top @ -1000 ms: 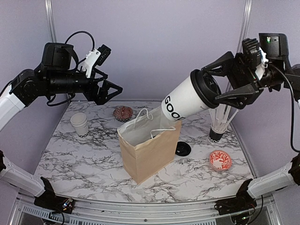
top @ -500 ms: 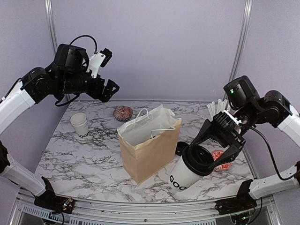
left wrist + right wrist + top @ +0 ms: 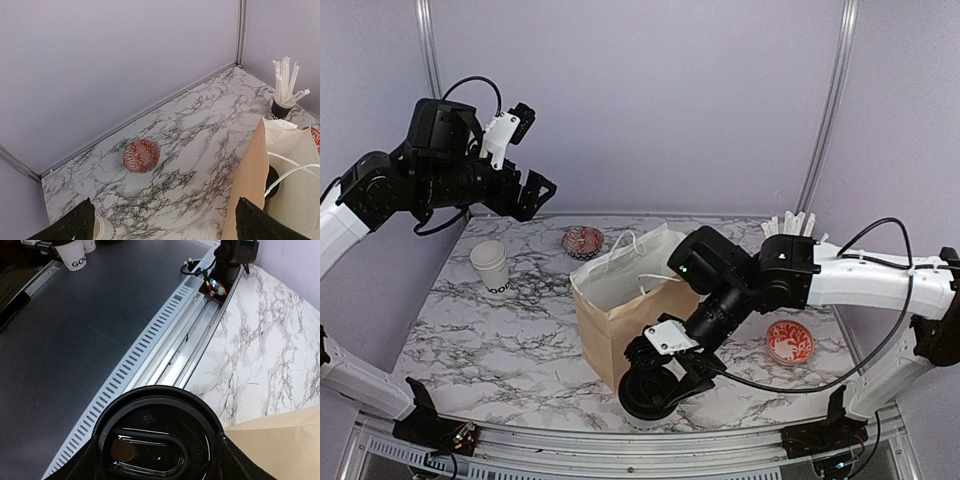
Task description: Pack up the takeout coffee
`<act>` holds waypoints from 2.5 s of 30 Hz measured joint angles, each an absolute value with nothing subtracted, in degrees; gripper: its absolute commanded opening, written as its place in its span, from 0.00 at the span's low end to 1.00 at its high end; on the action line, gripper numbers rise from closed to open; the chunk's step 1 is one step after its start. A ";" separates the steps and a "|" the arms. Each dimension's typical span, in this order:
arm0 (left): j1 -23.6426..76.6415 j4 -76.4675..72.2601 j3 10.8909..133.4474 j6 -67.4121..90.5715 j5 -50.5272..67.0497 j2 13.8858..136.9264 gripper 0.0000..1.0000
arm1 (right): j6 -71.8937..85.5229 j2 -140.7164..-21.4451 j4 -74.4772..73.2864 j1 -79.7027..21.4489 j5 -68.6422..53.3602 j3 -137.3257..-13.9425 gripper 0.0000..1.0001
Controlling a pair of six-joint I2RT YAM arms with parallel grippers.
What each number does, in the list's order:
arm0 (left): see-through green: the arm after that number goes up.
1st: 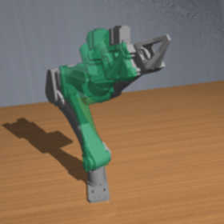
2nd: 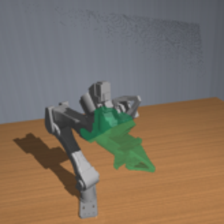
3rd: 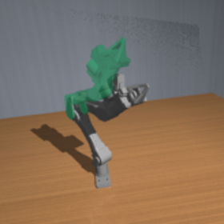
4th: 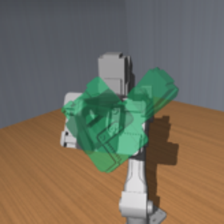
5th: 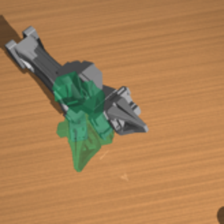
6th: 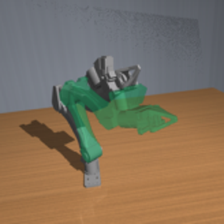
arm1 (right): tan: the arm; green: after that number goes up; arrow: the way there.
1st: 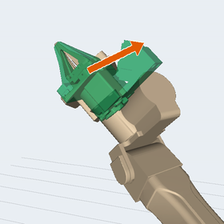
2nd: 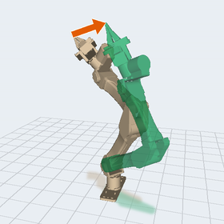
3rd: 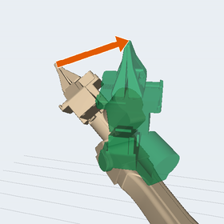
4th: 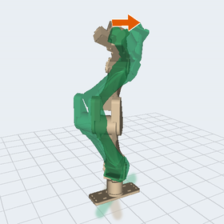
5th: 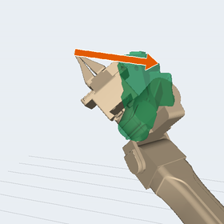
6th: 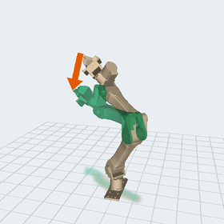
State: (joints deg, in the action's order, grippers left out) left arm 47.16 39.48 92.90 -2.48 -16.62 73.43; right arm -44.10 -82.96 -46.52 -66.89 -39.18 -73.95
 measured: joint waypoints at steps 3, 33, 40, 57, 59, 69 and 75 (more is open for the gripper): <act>47.16 39.97 90.28 -2.31 -16.60 70.74 0.99 | -44.01 -87.83 -44.25 -67.31 -36.03 -74.06 0.64; 47.16 47.00 76.95 -2.02 -15.07 57.95 0.99 | -38.04 -114.89 -41.12 -67.33 -31.48 -96.60 0.77; 47.16 50.39 76.60 -1.72 -10.33 59.07 0.96 | -36.82 -115.20 -41.28 -67.35 -32.95 -96.62 0.99; 57.19 60.01 72.53 -1.98 2.81 59.53 0.85 | -49.32 -92.86 -58.54 -67.26 -39.86 -100.12 0.99; 60.29 59.81 72.53 -2.44 2.81 61.43 0.87 | -51.37 -90.21 -62.65 -66.43 -40.14 -102.67 0.99; 70.32 56.29 71.66 -8.78 -0.56 77.08 0.92 | -52.05 -78.76 -64.71 -40.86 -49.28 -96.71 0.99; 70.52 53.15 71.07 -11.14 -0.10 78.59 0.91 | -49.25 -69.67 -59.92 -34.70 -52.42 -86.35 0.99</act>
State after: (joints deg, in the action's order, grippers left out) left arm 70.52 53.15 71.07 -11.14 -0.10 78.59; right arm -49.25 -69.67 -59.92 -34.70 -52.42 -86.35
